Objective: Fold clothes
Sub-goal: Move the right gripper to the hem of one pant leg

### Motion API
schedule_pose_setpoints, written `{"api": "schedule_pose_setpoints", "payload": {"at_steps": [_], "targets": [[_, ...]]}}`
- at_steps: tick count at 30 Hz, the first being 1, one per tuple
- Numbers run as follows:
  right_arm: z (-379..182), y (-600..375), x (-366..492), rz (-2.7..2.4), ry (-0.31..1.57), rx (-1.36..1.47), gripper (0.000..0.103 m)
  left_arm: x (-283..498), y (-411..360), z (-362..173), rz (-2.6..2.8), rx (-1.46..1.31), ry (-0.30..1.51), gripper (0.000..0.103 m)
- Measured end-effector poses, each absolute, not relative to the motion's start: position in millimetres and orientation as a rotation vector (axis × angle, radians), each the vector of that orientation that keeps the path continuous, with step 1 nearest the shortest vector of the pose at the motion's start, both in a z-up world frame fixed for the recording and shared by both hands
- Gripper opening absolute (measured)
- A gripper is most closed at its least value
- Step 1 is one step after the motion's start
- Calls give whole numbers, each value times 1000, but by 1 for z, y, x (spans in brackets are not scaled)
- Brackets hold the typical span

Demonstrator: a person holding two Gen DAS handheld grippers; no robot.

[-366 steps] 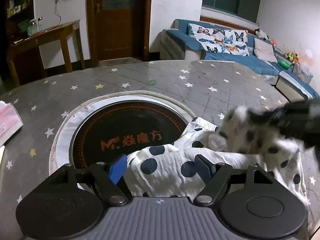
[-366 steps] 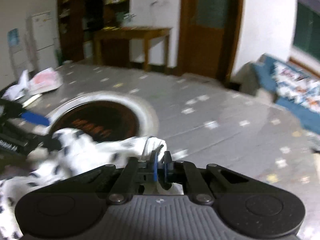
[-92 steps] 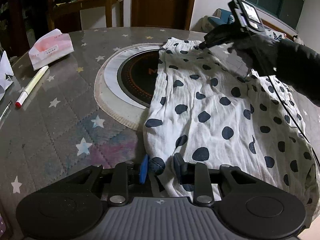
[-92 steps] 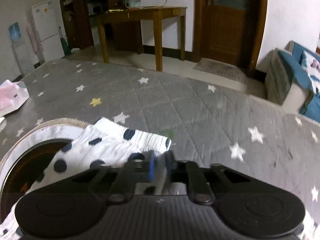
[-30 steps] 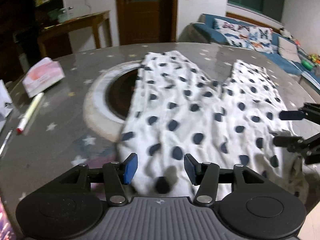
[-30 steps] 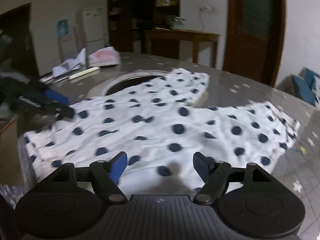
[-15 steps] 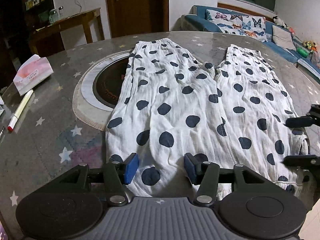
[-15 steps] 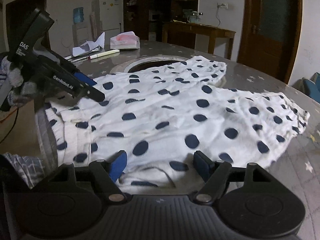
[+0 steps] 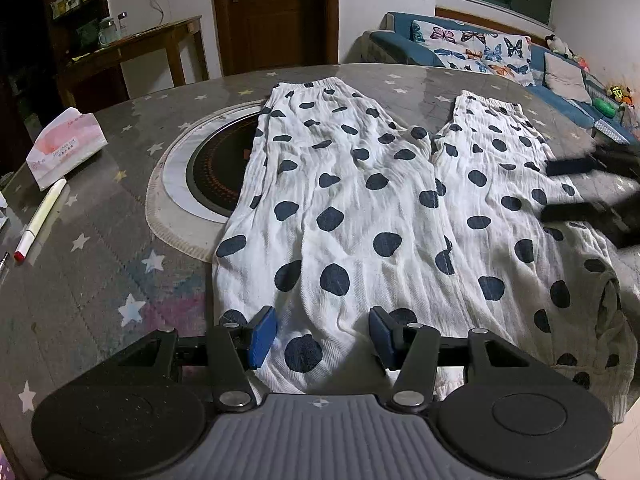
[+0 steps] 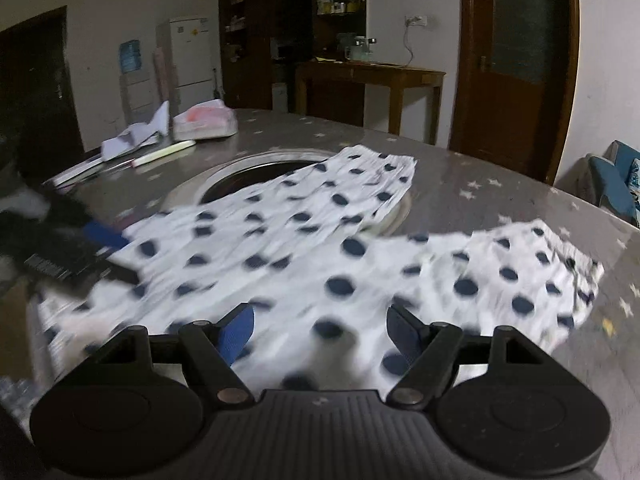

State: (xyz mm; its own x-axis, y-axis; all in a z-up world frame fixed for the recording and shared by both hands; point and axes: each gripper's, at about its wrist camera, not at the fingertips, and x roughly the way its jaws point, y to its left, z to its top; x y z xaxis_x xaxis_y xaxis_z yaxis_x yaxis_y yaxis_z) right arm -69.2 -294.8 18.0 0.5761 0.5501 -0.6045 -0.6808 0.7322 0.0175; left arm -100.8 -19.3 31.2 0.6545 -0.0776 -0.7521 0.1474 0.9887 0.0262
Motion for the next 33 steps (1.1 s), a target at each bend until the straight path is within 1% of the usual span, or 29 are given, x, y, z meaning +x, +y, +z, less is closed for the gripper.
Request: {"api": "schedule_pose_setpoints", "payload": {"at_steps": [8,13,22,27,33], "targets": [[-3,-288,-9,666,673,-236,75,-101,-18,31,-131,78,850,56],[-13,-321,9,574,684,-177,75,-100,-17,31,-139,83,853,56],[-13,-381,28,399,684,-94,75,-96,-19,30,-136,98,863,58],[-6,-380,43,389,653,-86,75,-94,-20,30,-130,104,869,58],[-13,-368,82,371,683,-121,74,-93,-20,30,-124,103,872,60]]}}
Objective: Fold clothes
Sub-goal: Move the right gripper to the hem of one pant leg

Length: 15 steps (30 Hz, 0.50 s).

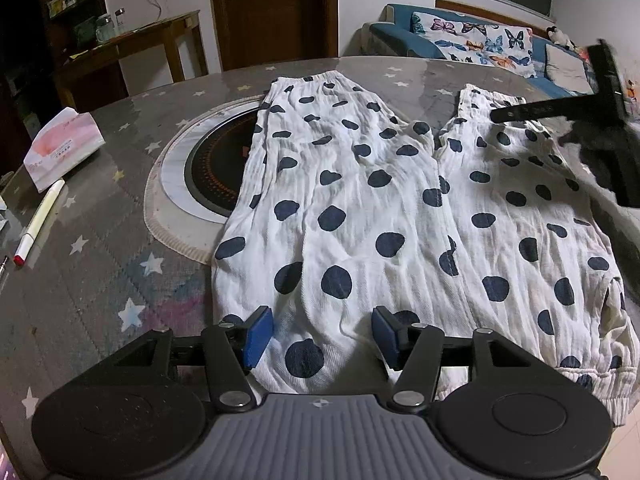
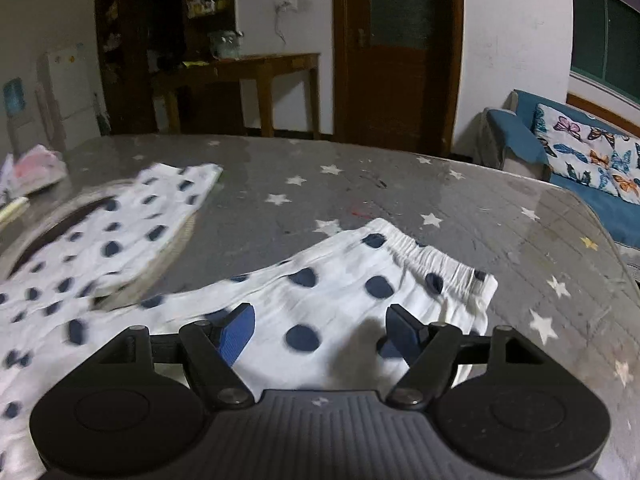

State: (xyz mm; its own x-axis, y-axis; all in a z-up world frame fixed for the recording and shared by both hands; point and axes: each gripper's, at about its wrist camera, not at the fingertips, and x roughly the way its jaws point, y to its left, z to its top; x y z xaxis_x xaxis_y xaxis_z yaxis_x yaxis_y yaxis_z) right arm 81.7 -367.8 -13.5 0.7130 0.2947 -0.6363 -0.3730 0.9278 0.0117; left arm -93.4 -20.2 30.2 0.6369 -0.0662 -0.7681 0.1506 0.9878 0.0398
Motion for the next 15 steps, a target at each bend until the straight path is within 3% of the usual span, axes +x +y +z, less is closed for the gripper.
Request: {"api": "schedule_pose_setpoints", "payload": {"at_steps": [11,15], "targets": [[-9,-410,99,229,681,-38,73,-103,-45,49,-218,139,832,61],[-5,-426,94,186,689,-15,68,-118,-77,63,-368,157,781,61]]}}
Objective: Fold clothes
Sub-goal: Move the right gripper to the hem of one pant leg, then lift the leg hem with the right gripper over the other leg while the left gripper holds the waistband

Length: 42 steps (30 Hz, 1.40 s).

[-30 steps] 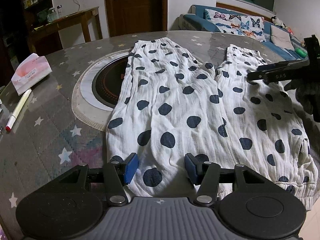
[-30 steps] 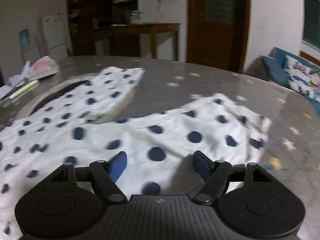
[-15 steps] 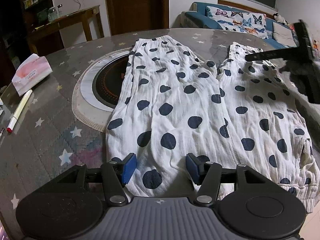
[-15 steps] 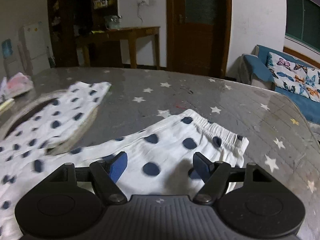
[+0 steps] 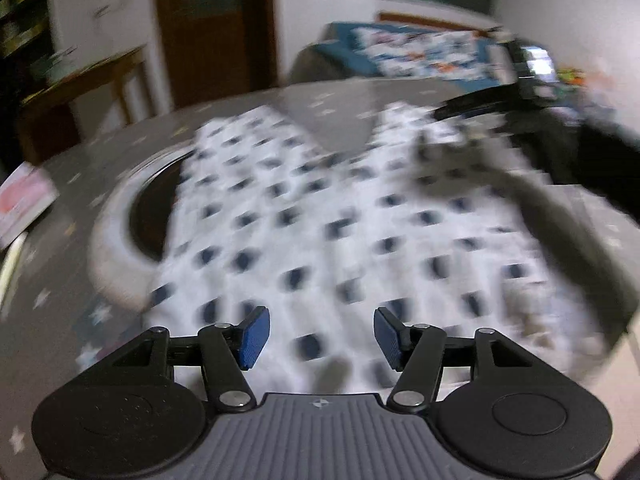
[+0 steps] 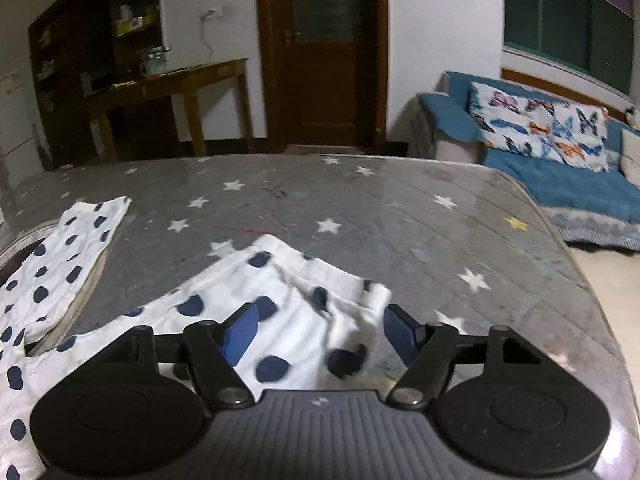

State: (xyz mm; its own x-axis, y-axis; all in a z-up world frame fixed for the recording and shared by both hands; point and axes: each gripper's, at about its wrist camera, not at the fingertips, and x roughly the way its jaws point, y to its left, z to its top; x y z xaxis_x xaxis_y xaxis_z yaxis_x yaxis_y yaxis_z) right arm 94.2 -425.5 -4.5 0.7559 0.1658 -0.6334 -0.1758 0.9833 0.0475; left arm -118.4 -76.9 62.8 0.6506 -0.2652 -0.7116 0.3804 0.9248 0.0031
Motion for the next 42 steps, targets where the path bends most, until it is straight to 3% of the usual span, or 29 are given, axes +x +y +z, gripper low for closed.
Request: {"api": "schedule_pose_setpoints", "payload": {"at_steps": [17,21,26,28,32,42], "targets": [[-17,-444,101,138,737,55,52,-149,-177,38,-709,349,812,61],[-19,-439,108,128,730,42,42,-153,-179,32,-705,374,815,59],[-20,-433,115,108,724,26,31,-149,-177,30,-709,363,808,40],[-20,-433,117,109,725,25,17,-146,-176,31,-699,356,807,28],[-18,-436,120,106,734,45,9,-141,-170,33,-691,318,811,12],[21,-430,120,91,700,74,6,-133,-128,63,-696,108,765,10]]}}
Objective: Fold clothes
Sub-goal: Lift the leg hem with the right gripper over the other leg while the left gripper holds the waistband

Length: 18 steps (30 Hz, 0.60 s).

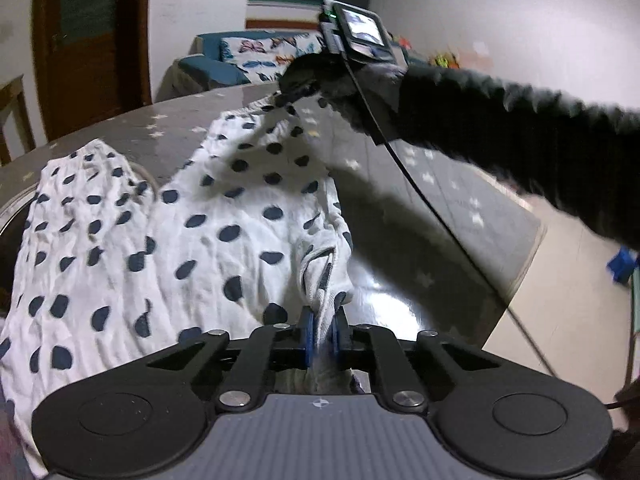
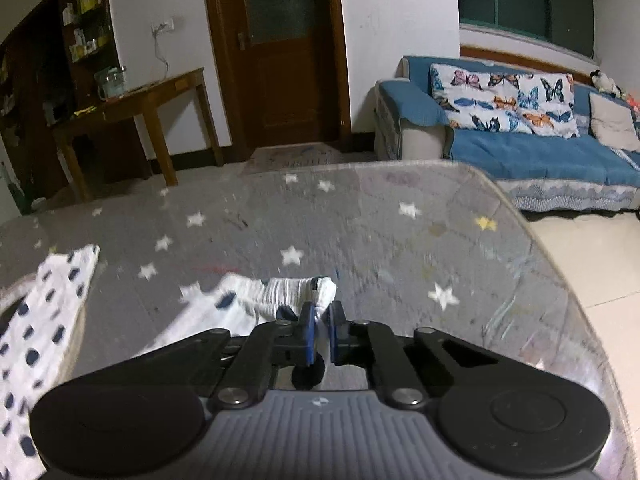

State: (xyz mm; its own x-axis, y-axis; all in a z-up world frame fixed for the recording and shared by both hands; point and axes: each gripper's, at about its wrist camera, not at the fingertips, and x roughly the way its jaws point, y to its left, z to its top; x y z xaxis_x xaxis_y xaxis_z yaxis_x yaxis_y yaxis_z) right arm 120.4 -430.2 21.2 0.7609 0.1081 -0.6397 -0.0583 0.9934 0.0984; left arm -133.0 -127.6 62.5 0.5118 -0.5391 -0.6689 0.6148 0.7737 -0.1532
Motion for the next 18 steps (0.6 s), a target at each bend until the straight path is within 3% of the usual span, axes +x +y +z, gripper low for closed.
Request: {"api": "schedule_pose_setpoints", "payload": {"at_steps": [11,18], "targets": [[89,-347,143,127,626,0,6,-130,-53,86,-646,-113,681,9],[93,-248,176,137,654,-82,6,-131,4,80,-598,-250,665,8]]}}
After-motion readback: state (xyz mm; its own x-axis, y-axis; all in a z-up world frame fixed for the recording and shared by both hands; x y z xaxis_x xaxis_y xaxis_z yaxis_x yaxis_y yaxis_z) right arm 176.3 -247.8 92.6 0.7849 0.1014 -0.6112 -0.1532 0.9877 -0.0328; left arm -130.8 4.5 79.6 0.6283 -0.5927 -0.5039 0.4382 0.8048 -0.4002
